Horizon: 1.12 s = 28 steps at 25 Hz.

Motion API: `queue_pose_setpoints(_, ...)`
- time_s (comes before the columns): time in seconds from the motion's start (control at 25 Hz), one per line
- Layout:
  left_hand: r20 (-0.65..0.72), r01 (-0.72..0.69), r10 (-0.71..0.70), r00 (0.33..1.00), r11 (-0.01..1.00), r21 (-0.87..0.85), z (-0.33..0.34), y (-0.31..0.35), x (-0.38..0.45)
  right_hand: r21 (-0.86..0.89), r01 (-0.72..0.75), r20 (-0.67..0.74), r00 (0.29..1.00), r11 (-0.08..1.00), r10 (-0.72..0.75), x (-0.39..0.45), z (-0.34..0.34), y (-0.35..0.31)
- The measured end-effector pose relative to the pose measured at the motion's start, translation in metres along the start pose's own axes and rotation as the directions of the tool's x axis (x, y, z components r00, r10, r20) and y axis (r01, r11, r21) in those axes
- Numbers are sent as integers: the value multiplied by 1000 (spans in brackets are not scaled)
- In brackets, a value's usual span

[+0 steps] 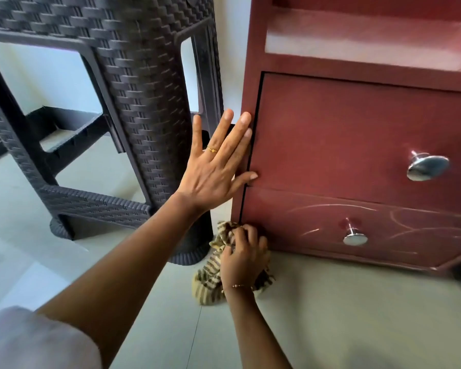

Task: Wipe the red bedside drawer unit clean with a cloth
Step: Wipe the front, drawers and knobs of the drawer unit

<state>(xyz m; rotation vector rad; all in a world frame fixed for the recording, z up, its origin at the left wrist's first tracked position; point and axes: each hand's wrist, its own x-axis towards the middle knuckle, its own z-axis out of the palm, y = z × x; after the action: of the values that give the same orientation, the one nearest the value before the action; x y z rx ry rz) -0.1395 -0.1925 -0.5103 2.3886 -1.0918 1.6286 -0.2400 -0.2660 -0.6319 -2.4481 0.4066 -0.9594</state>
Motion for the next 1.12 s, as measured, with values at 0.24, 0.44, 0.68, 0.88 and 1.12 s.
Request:
queue_pose_setpoints(0.24,78,-187,186,979,982,7,6,26,-20,294,-265,-433,820,918,375,61,-52,38)
queue_pose_setpoints(0.44,175,-296,305,936,952,-80,15,48,-38,257,-286,-407,834,923,372,60,-50,23)
queue_pose_setpoints(0.68,237,-326,322,917,945,-23,15,40,-45,255,-369,-418,791,894,446,76,-74,54)
queue_pose_setpoints(0.88,309,-350,319,896,935,50,15,41,-44,430,-540,-408,598,723,690,99,-90,50)
queue_pose_setpoints(1.12,403,-350,296,866,934,67,7,41,-39,308,-498,-301,758,811,579,79,-82,38)
